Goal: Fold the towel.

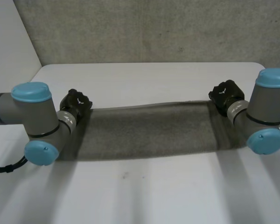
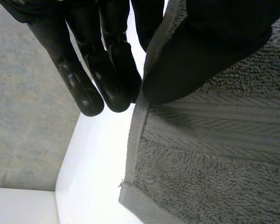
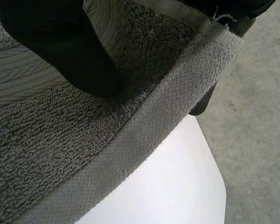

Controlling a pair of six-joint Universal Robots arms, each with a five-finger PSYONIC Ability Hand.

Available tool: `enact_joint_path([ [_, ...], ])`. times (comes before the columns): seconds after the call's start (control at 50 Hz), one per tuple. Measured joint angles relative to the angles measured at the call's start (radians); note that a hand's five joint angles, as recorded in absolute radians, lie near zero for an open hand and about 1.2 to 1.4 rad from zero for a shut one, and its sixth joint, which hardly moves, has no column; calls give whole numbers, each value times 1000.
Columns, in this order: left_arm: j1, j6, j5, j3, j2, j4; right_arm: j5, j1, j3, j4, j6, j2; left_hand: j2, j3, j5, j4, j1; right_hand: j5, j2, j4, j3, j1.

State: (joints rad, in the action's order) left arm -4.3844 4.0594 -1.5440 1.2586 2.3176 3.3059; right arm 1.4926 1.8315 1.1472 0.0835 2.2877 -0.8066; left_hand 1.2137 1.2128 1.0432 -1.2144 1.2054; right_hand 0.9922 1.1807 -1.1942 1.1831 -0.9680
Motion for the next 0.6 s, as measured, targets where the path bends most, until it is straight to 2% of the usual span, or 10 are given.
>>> enact_joint_path([
  [0.04, 1, -3, 0, -16, 16, 14, 3, 5, -16, 15, -2, 23, -27, -26, -30, 28, -22, -294, -319, 321, -317, 255],
  [0.06, 1, -3, 0, -16, 16, 14, 3, 5, -16, 15, -2, 23, -27, -26, -30, 28, -22, -294, -319, 321, -317, 255],
  [0.08, 2, -10, 1, -24, 26, 29, 10, 8, -22, 21, -3, 39, -208, -206, -181, 183, -191, -569, -593, 605, -596, 503],
  [0.1, 2, -10, 1, -24, 26, 29, 10, 8, -22, 21, -3, 39, -208, -206, -181, 183, -191, -569, -593, 605, -596, 503],
  [0.12, 3, -14, 2, -25, 29, 35, 14, 9, -23, 21, -3, 43, -335, -305, -303, 309, -326, -569, -593, 605, -596, 503],
  [0.14, 6, -23, 3, -22, 30, 46, 26, 11, -20, 20, 1, 46, -517, -507, -505, 515, -558, -868, -891, 911, -901, 727],
  [0.16, 7, -27, 4, -21, 30, 49, 31, 12, -18, 19, 2, 45, -792, -776, -757, 766, -828, -904, -935, 955, -950, 752],
  [0.24, 15, -42, 4, 0, 15, 54, 47, 12, 15, 13, 23, 15, -996, -994, -983, 998, -989, -909, -954, 963, -970, 758],
  [0.38, 31, -86, 5, 97, -78, 58, 39, 2, 140, 8, 122, -116, -1040, -1038, -1011, 1039, -1026, -909, -954, 963, -970, 758],
  [0.6, 45, -409, 11, 320, -308, 113, -55, -57, 346, -57, 259, -292, -1048, -1043, -1014, 1046, -1035, -900, -932, 942, -933, 748],
])
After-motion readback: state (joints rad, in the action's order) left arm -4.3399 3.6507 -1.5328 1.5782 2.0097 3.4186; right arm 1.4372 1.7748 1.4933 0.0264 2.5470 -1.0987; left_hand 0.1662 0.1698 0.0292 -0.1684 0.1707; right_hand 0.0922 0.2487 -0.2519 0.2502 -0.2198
